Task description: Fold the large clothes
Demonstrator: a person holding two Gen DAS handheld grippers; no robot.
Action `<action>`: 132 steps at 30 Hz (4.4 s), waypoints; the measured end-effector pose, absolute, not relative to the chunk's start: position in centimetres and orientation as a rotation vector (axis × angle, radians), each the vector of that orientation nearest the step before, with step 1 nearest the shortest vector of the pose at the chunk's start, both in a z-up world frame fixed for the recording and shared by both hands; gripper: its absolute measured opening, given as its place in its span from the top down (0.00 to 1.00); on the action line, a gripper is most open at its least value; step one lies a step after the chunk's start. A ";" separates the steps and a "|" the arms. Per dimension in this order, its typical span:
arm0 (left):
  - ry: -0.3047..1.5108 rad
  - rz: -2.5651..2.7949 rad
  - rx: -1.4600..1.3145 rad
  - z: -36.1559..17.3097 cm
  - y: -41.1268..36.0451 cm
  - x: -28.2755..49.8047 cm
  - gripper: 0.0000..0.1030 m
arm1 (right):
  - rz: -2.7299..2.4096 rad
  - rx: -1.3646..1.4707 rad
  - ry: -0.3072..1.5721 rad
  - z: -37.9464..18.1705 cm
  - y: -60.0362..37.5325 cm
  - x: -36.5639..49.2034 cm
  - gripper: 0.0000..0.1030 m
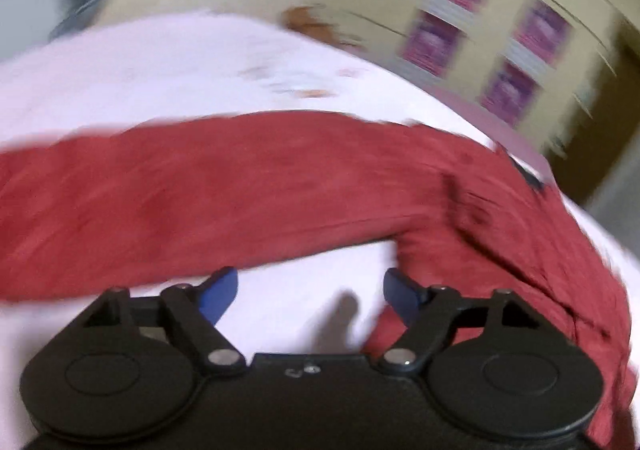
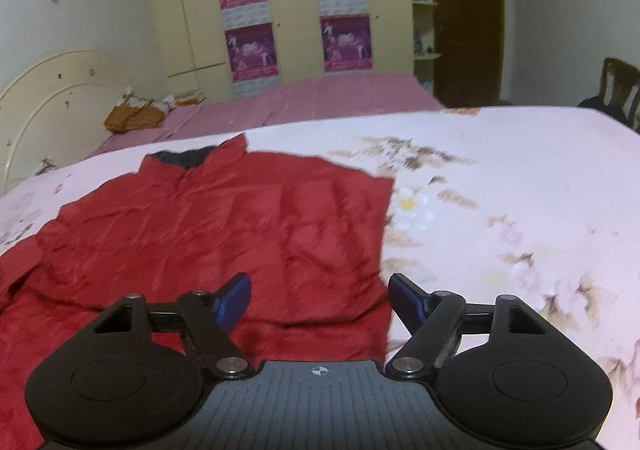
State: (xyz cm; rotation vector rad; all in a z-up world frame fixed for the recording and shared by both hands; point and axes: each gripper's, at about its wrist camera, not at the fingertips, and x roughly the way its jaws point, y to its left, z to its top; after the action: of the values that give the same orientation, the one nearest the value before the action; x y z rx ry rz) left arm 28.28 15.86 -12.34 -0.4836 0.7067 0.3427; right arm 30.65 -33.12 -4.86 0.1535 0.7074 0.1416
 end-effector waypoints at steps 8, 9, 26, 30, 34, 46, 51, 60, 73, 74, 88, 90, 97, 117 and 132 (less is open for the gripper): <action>0.454 0.627 -0.883 -12.6 21.6 17.1 0.25 | 0.255 0.124 0.705 -4.7 -29.6 30.9 0.27; 0.415 0.642 -0.933 -12.9 22.3 16.3 0.25 | 0.262 0.125 0.702 -4.6 -29.3 30.9 0.27; 0.251 0.673 -0.862 -10.7 25.7 18.4 0.91 | 0.055 0.155 0.723 -5.2 -33.0 32.2 0.26; 0.290 0.520 -0.701 -8.3 21.2 22.4 0.91 | 0.018 0.173 0.717 -5.2 -34.0 31.9 0.26; 0.370 0.357 -0.552 -6.3 15.2 27.0 0.91 | -0.008 0.205 0.719 -5.5 -34.7 31.8 0.26; 0.513 -0.140 -0.193 -5.7 -4.5 35.7 0.91 | -0.036 0.292 0.697 -4.9 -35.5 32.1 0.26; 0.599 -0.297 -0.085 -7.7 -11.3 37.0 0.91 | -0.071 0.325 0.698 -5.2 -37.1 32.1 0.26; 0.668 -0.396 -0.005 -10.2 -17.3 36.7 0.91 | -0.118 0.373 0.692 -5.3 -39.9 32.2 0.26; 0.567 -0.287 -0.132 -6.0 -7.2 33.1 0.48 | 0.131 0.508 0.702 -4.6 -37.5 34.2 0.26; 0.557 -0.220 -0.126 -6.0 -4.9 33.0 0.48 | 0.154 0.520 0.712 -4.9 -36.9 34.6 0.26; 0.648 -0.135 -0.053 -10.4 2.7 34.6 0.53 | 0.167 0.276 0.685 -4.6 -31.2 35.1 0.85; 0.667 -0.123 -0.032 -11.5 2.2 35.5 0.52 | 0.158 0.249 0.766 -6.5 -30.8 36.4 0.85; 0.657 -0.140 -0.014 -9.5 2.8 34.9 0.38 | 0.097 0.260 0.811 -8.1 -30.9 36.1 0.84; 0.648 -0.163 0.010 -9.7 3.9 38.7 0.29 | 0.119 0.053 0.757 -8.5 -26.2 39.7 0.53; 0.677 -0.191 0.102 -10.9 0.8 34.4 0.27 | 0.123 0.010 0.809 -8.8 -24.6 35.7 0.53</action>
State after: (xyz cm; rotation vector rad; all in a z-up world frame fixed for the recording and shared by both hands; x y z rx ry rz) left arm 34.41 0.79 -10.91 0.1020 0.6772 -0.1913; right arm 35.71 -24.61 -8.76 0.0105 0.8094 0.1231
